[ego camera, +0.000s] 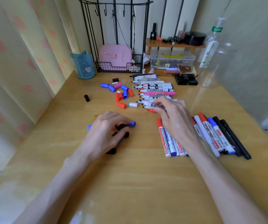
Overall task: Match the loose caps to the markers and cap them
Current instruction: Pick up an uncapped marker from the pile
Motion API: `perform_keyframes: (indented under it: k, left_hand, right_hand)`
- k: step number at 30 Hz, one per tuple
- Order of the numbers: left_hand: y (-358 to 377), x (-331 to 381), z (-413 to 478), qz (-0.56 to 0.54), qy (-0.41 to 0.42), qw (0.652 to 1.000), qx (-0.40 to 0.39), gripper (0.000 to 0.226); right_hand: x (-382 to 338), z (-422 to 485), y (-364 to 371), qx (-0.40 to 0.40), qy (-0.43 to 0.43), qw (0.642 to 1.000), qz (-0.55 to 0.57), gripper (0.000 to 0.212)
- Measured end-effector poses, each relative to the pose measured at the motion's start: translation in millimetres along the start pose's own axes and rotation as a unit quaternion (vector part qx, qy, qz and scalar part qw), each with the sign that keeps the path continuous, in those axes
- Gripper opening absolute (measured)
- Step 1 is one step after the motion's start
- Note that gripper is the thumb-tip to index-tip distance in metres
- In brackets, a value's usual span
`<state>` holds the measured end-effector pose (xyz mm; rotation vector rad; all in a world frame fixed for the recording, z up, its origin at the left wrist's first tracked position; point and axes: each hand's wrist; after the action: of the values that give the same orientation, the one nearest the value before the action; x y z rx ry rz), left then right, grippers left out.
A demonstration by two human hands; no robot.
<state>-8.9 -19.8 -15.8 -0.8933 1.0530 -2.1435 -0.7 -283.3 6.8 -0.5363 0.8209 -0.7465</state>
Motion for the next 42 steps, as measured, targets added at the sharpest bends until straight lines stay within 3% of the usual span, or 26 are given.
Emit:
perform_keyframes:
  k: [4,9,17,21,24,29,42]
  left_hand:
    - [-14.9,-15.6,-9.6,0.018,-0.066,0.998,-0.016,0.019]
    - [-12.3,-6.4,-11.9,0.060,-0.049,0.995,-0.056,0.025]
    - [13.7,10.2,-6.4,0.122,-0.046,0.991,-0.039,0.020]
    - [11.4,8.3,-4.0,0.063,-0.039,0.997,-0.011,0.018]
    - [4.9,10.6,-5.7,-0.030,-0.085,0.996,0.024,0.019]
    - [6.1,13.5,-4.6,-0.114,-0.098,0.989,0.013,0.019]
    - [2.1,21.2,-4.2,-0.136,-0.104,0.985,0.034,0.015]
  right_hand:
    - [-8.5,-6.9,0.2,-0.058,-0.019,0.998,-0.004,0.007]
    - [-11.7,-15.1,3.6,-0.081,-0.022,0.996,-0.010,0.010]
    - [-11.1,-23.7,7.9,-0.076,-0.030,0.997,-0.015,0.011]
    - [-9.1,-27.0,3.4,-0.062,-0.031,0.997,-0.017,0.011]
    - [-8.5,-28.1,-1.9,-0.043,-0.025,0.999,-0.010,0.012]
    - [-12.8,-28.0,-2.6,-0.038,-0.039,0.998,0.025,0.012]
    - [-20.4,-30.9,2.5,-0.049,-0.059,0.997,0.030,0.012]
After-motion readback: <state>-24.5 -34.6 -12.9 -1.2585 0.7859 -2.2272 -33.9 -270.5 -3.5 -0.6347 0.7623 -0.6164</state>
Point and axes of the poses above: each hand's wrist, its own z-axis towards the middle knuckle, its own y-axis out of the palm, x = y × z, and after that the axes turned 9 degrees about z, right-handed
